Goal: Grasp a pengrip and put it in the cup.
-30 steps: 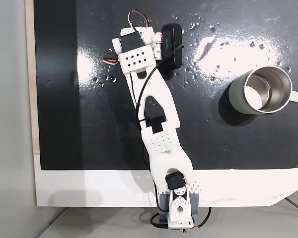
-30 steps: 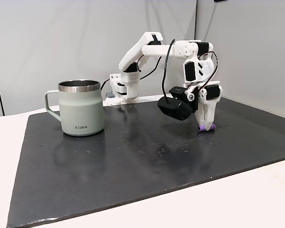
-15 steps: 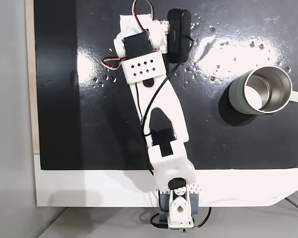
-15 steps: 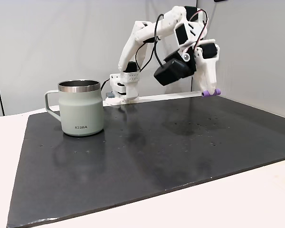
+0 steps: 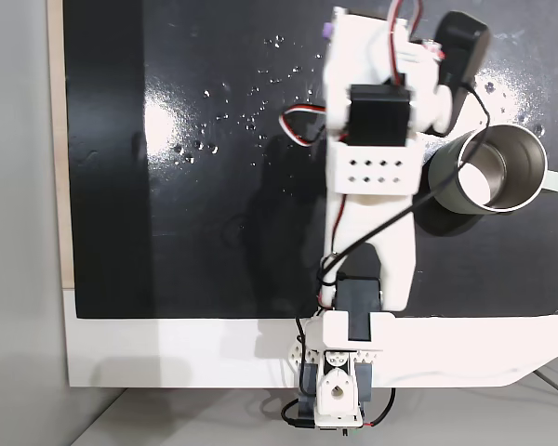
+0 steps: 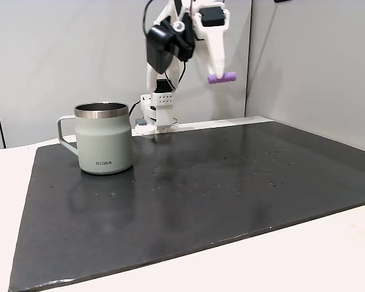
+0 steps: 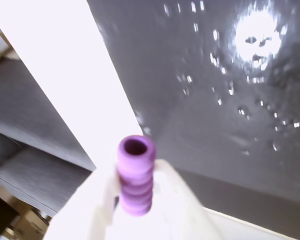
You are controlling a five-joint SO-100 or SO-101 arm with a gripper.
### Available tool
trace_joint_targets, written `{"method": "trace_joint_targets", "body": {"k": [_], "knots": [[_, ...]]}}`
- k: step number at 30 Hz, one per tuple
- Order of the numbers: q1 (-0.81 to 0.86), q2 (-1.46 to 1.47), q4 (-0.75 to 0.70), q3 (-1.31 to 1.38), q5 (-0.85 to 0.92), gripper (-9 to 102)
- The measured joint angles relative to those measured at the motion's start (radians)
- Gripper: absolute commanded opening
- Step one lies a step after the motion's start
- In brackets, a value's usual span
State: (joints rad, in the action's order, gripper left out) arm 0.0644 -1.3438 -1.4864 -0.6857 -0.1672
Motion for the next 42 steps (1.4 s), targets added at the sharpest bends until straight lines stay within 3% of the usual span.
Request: {"method": "trace_joint_targets", "body": {"k": [15, 30, 42], "knots": [[0.416, -0.126, -0.092, 0.0, 0.238, 0], [0.606, -0.126, -0.158, -0.11, 0.431, 0], [0.632, -0.055, -0.268, -0.126, 0.56, 0]]}}
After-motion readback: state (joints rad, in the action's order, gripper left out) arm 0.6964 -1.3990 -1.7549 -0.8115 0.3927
